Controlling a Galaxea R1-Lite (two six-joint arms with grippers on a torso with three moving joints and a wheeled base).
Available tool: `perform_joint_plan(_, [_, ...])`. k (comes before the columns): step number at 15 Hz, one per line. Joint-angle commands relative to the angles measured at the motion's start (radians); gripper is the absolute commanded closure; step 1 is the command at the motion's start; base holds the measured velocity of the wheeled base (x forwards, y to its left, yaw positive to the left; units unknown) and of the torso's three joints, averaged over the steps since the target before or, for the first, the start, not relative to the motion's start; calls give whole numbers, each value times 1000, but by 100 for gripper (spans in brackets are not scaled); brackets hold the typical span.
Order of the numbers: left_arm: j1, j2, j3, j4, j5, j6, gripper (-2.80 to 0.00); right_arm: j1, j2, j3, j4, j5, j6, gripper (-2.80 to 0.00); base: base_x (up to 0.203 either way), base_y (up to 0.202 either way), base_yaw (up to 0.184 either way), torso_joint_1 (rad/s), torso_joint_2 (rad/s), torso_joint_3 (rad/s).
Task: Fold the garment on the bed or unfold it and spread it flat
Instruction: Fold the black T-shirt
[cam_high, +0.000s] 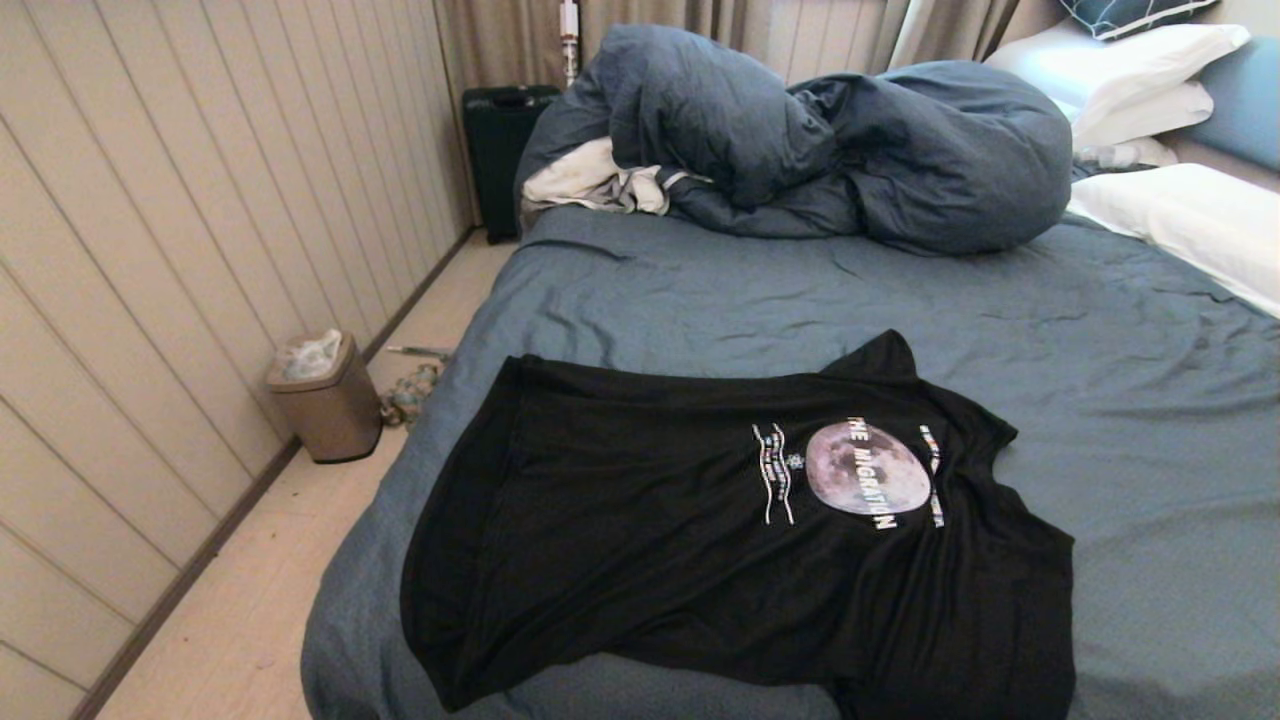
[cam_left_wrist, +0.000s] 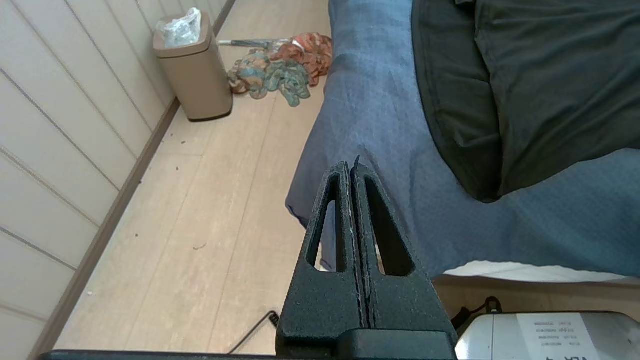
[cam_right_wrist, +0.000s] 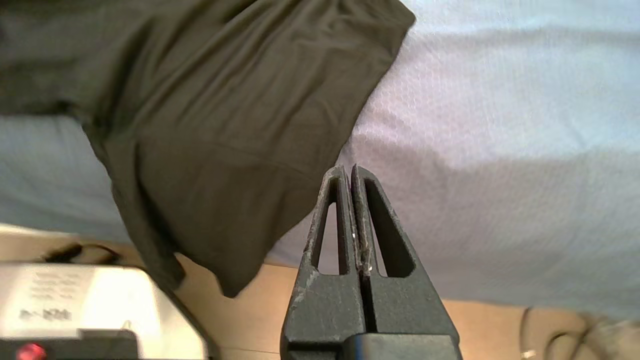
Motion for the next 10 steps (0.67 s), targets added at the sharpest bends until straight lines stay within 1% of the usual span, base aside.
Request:
perform_joint_plan(1, [0, 2, 0, 2, 0, 1, 0, 33, 0, 0, 6, 1, -8, 0, 0, 0, 0, 0, 0, 0])
perform_joint_plan(2, [0, 2, 0, 3, 0, 2, 0, 108, -9, -1, 12, 1, -2, 0, 0, 0, 0, 0, 0, 0])
perform_joint_plan(3, [0, 2, 0, 3, 0, 2, 0, 164, -18, -1, 15, 1, 3, 0, 0, 0, 0, 0, 0, 0])
perform_joint_plan(4, [0, 2, 0, 3, 0, 2, 0, 179, -43, -1, 18, 1, 9, 0, 0, 0, 0, 0, 0, 0])
perform_joint_plan(7, [0, 2, 4, -9, 8, -2, 0, 147, -243, -1, 20, -5, 51, 0, 0, 0, 0, 0, 0, 0])
perform_joint_plan(9, [0, 2, 6, -17, 12, -11, 0, 134, -265, 0, 20, -21, 112, 0, 0, 0, 0, 0, 0, 0])
perform_joint_plan(10, [0, 2, 6, -17, 11, -12, 0, 132, -262, 0, 20, -25, 129, 0, 0, 0, 0, 0, 0, 0])
